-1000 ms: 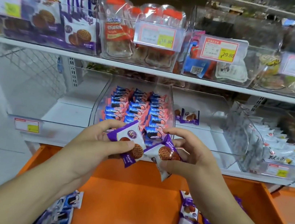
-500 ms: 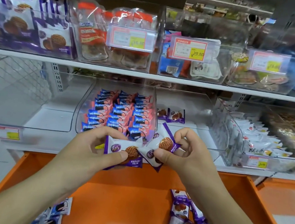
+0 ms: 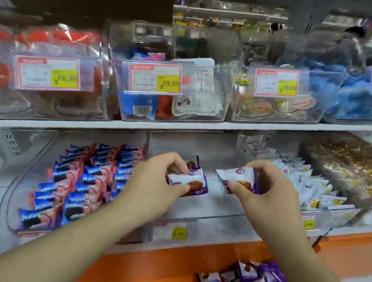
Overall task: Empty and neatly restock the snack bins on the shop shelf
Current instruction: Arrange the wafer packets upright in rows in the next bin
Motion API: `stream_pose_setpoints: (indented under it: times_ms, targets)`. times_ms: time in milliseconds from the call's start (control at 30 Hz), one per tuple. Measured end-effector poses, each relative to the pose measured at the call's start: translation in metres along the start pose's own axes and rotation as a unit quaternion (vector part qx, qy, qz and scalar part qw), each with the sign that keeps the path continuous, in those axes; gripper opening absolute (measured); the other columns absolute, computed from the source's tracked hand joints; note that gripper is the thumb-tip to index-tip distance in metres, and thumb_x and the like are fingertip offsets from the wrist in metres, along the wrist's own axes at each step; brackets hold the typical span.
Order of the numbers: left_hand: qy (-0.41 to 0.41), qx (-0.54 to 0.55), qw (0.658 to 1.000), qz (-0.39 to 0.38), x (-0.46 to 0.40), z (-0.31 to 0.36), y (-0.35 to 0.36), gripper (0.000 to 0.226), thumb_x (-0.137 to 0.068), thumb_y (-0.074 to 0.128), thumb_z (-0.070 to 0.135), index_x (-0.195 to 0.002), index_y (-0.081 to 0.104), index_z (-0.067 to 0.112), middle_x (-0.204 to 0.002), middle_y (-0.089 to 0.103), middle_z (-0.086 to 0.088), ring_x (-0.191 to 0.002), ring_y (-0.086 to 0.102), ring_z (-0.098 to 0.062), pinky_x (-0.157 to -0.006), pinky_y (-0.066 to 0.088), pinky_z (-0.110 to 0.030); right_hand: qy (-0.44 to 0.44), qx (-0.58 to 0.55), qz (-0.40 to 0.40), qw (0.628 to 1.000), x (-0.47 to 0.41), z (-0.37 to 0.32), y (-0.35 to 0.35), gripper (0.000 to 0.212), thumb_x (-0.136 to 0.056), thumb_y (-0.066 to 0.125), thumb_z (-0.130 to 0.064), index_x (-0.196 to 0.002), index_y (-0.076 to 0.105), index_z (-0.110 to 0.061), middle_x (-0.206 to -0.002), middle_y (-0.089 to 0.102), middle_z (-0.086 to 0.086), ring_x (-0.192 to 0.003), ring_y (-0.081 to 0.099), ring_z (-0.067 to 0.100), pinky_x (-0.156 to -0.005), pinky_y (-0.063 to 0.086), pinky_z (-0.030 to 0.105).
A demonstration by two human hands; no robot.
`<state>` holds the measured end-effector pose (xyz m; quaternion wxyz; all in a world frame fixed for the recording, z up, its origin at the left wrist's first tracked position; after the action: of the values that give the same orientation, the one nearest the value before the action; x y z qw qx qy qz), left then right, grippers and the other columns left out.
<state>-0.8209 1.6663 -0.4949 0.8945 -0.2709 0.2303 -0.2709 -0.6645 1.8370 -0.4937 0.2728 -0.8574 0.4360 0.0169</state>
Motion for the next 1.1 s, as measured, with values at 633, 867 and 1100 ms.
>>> stream_pose_setpoints:
  times_ms: [633,867,1100]
  targets:
    - [0.013,-0.106,0.994,0.029,-0.185,-0.086,0.163,0.019,-0.085,0.082,0.02,-0.092,0.074,0.036,-0.093,0.071,0.01,-0.084,0.066,-0.011,-0.07,0.048,-0.013,-0.033,-0.042,0.012,0.999,-0.029,0.086,-0.005,0.046,-0.065,0.081,-0.062,-0.103,0.064,-0.042,-0.085,0.072,-0.016,-0.076,0.07,0.001,-0.067,0.054,0.018]
    - [0.092,-0.299,0.949,0.037,-0.178,-0.088,0.173,0.038,-0.087,0.079,0.031,-0.123,0.071,0.029,-0.128,0.06,0.001,-0.12,0.045,-0.03,-0.087,0.033,-0.035,-0.027,-0.039,-0.009,0.999,-0.025,0.083,-0.009,0.039,-0.067,0.08,-0.056,-0.099,0.063,-0.042,-0.091,0.068,-0.02,-0.084,0.067,-0.005,-0.074,0.051,0.017]
    - [0.067,-0.288,0.955,0.013,-0.171,-0.085,0.161,0.062,-0.086,0.081,0.03,-0.143,0.059,0.036,-0.142,0.045,0.004,-0.129,0.033,-0.025,-0.093,0.023,-0.027,-0.009,-0.035,-0.028,0.999,-0.024,0.08,-0.012,0.033,-0.075,0.085,-0.047,-0.097,0.061,-0.045,-0.096,0.064,-0.03,-0.094,0.06,-0.009,-0.078,0.042,0.004]
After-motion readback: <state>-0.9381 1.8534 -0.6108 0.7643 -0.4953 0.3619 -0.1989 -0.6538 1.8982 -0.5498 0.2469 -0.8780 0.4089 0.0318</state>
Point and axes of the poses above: each hand's wrist, its own x-axis away from the middle knuckle, its own y-axis out of the palm, z = x × y, the point moved 4 cm from there along -x, towards the middle knuckle
